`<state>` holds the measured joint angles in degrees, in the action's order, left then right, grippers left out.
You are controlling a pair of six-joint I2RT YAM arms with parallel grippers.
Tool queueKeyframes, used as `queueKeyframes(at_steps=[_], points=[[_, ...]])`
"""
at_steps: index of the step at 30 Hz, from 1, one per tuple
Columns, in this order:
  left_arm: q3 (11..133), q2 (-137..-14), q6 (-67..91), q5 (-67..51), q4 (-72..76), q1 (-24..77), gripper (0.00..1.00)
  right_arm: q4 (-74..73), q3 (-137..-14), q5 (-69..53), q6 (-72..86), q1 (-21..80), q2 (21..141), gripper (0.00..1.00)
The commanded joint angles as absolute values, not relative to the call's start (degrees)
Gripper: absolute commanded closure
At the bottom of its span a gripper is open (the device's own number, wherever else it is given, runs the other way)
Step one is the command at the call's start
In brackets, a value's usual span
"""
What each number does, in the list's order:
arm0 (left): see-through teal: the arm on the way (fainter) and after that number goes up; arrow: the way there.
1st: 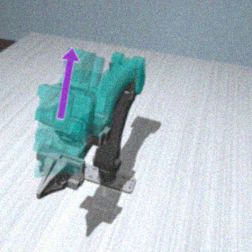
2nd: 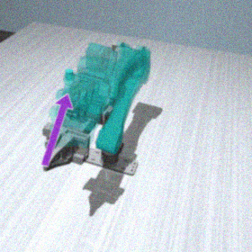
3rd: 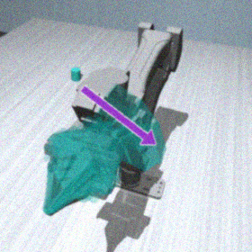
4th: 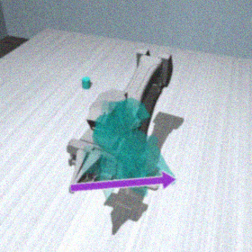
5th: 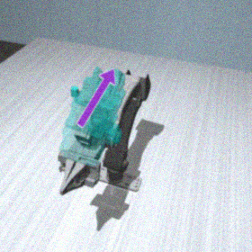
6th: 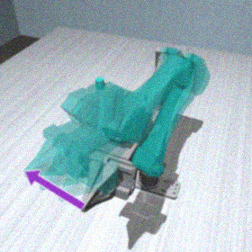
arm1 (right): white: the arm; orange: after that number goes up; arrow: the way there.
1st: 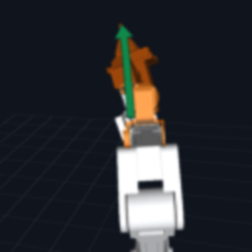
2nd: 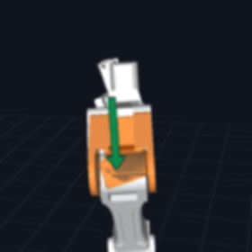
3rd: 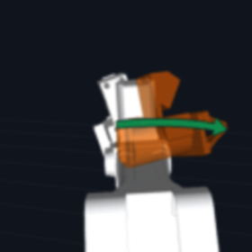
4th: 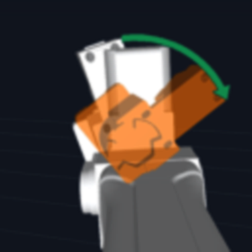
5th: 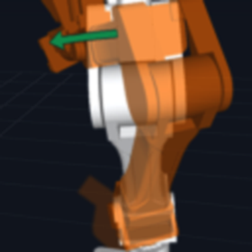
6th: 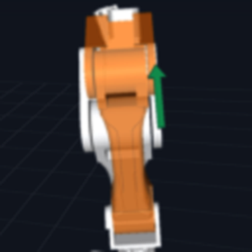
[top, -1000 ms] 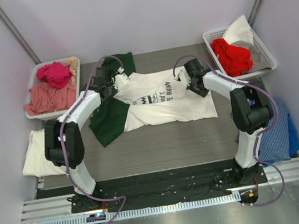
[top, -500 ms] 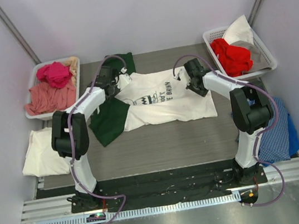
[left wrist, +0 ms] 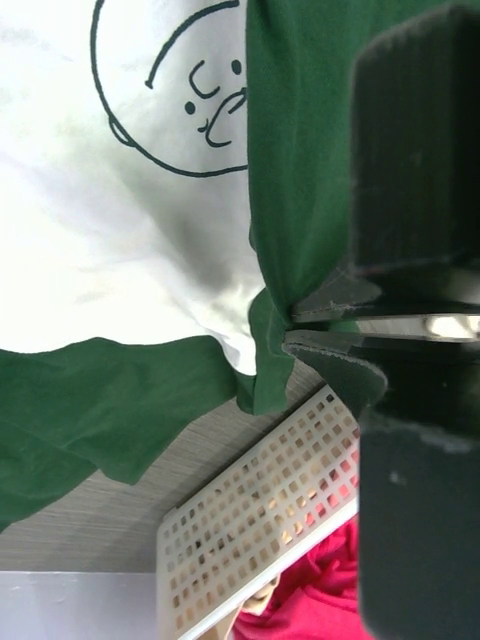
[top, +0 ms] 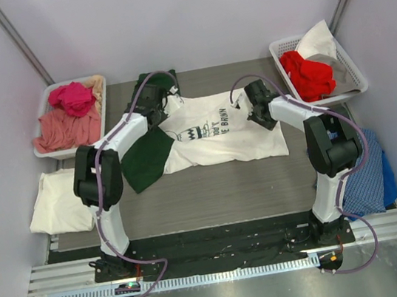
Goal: Fold and stack the t-shirts
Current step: Fold the flattened tshirt in 1/3 of the way
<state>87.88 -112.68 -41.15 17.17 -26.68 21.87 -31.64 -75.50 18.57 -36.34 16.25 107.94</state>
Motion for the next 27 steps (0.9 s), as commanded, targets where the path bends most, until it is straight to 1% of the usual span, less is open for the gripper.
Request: queueKeyframes(at_steps=[1,2,4,5,7,8,10,11,13,17,19,20,22,23,24,26,27], points=[[89.65,-113.55,-41.92,20.04,-24.09,22.15,0.83,-30.32,-74.97,19.34,-36.30,16.08,107.75,0.99],[89.30,-113.64,-41.75,20.65,-23.65,22.06,0.72,-30.24,-74.88,19.25,-36.30,16.00,107.67,0.99],[88.95,-113.82,-41.40,20.83,-22.51,22.06,0.59,-30.23,-74.62,19.25,-36.21,16.00,107.49,0.99],[88.95,-113.82,-41.05,21.27,-21.80,22.06,0.47,-30.23,-74.53,19.25,-36.21,16.00,107.40,0.99],[88.59,-113.91,-40.43,22.76,-19.79,22.15,0.42,-30.15,-74.27,19.34,-36.21,16.00,107.23,0.99],[88.68,-113.91,-40.17,23.29,-19.17,22.15,0.35,-30.06,-74.18,19.60,-36.21,16.00,107.05,0.99],[88.51,-113.73,-39.29,24.69,-17.85,22.06,0.18,-29.45,-74.00,19.95,-36.12,16.00,106.61,0.99],[88.24,-113.47,-39.11,25.05,-17.32,22.15,0.02,-29.18,-73.83,20.30,-36.04,16.00,106.35,0.98],[87.02,-112.68,-38.50,26.28,-14.52,22.15,0.00,-28.48,-73.74,20.48,-35.60,16.00,105.91,0.91],[85.34,-110.23,-36.13,27.95,-11.78,22.06,0.00,-27.25,-73.74,21.35,-34.55,16.00,104.86,0.60],[83.60,-108.47,-35.16,26.99,-11.78,22.15,0.00,-26.81,-73.65,21.36,-34.02,16.00,104.15,0.55],[82.45,-106.02,-34.37,26.29,-11.86,22.15,0.00,-26.72,-73.48,21.36,-33.58,16.00,103.02,0.49],[80.43,-103.20,-33.66,24.45,-12.74,22.06,0.00,-26.72,-72.78,20.83,-33.05,16.00,101.35,0.40],[78.42,-102.05,-33.23,23.82,-13.44,22.15,0.00,-26.54,-72.43,20.57,-32.79,15.91,100.47,0.24],[77.35,-99.17,-32.35,23.38,-14.58,22.06,0.00,-26.63,-71.64,19.96,-32.35,16.00,98.63,0.18],[73.59,-96.61,-31.91,20.85,-15.99,22.06,0.00,-26.63,-70.76,19.34,-31.91,16.08,96.86,0.13],[72.09,-94.50,-31.30,20.22,-16.95,22.06,0.00,-26.72,-69.71,18.90,-31.38,16.00,95.29,0.12]])
